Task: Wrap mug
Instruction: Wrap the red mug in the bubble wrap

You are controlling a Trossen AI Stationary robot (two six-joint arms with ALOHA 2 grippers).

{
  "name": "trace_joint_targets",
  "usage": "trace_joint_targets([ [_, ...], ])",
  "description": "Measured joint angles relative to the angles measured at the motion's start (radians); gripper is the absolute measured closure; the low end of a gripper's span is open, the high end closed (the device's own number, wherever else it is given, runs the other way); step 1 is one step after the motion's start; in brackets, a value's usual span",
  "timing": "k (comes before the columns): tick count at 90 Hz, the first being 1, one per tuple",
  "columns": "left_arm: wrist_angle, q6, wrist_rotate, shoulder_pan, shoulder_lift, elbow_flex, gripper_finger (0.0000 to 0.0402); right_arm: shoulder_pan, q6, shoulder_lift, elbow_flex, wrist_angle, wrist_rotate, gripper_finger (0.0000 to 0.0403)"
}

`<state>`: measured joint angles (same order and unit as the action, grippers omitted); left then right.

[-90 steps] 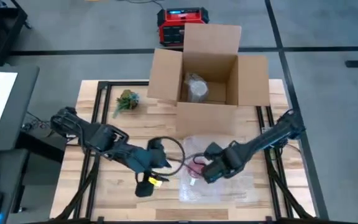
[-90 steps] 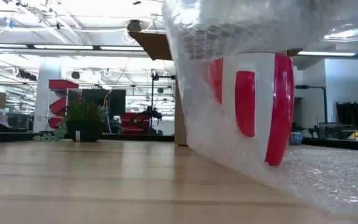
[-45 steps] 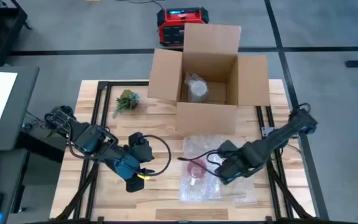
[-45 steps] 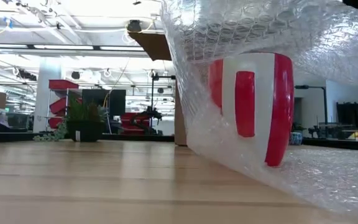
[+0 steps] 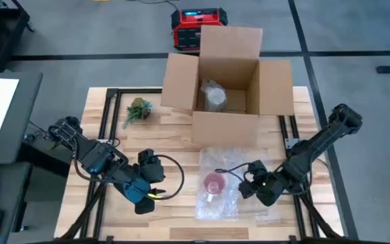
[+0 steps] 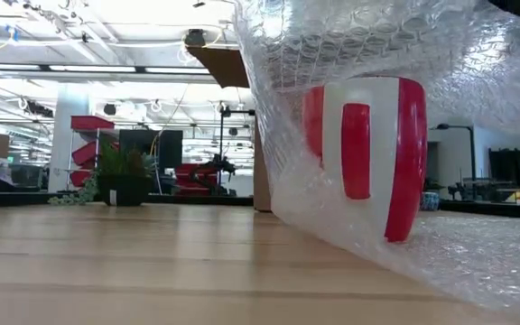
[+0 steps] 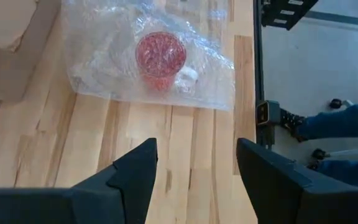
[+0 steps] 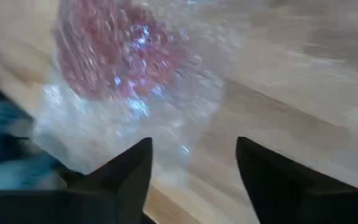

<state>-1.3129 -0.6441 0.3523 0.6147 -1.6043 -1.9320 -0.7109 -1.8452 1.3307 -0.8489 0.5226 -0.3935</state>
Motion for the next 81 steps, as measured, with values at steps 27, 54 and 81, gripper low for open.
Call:
trace_joint_targets([
  [27, 0.064, 0.017, -0.002, 0.000, 0.000, 0.000, 0.0201, 0.013, 0.082, -0.001, 0.222, -0.368, -0.109, 0.0148],
  [54, 0.117, 0.023, -0.006, -0.003, 0.000, 0.000, 0.0201, 0.032, 0.232, -0.001, 0.362, -0.688, -0.133, 0.0198],
  [81, 0.127, 0.001, -0.006, -0.019, 0.000, 0.000, 0.0201, 0.047, 0.297, -0.006, 0.377, -0.774, -0.132, 0.0391],
])
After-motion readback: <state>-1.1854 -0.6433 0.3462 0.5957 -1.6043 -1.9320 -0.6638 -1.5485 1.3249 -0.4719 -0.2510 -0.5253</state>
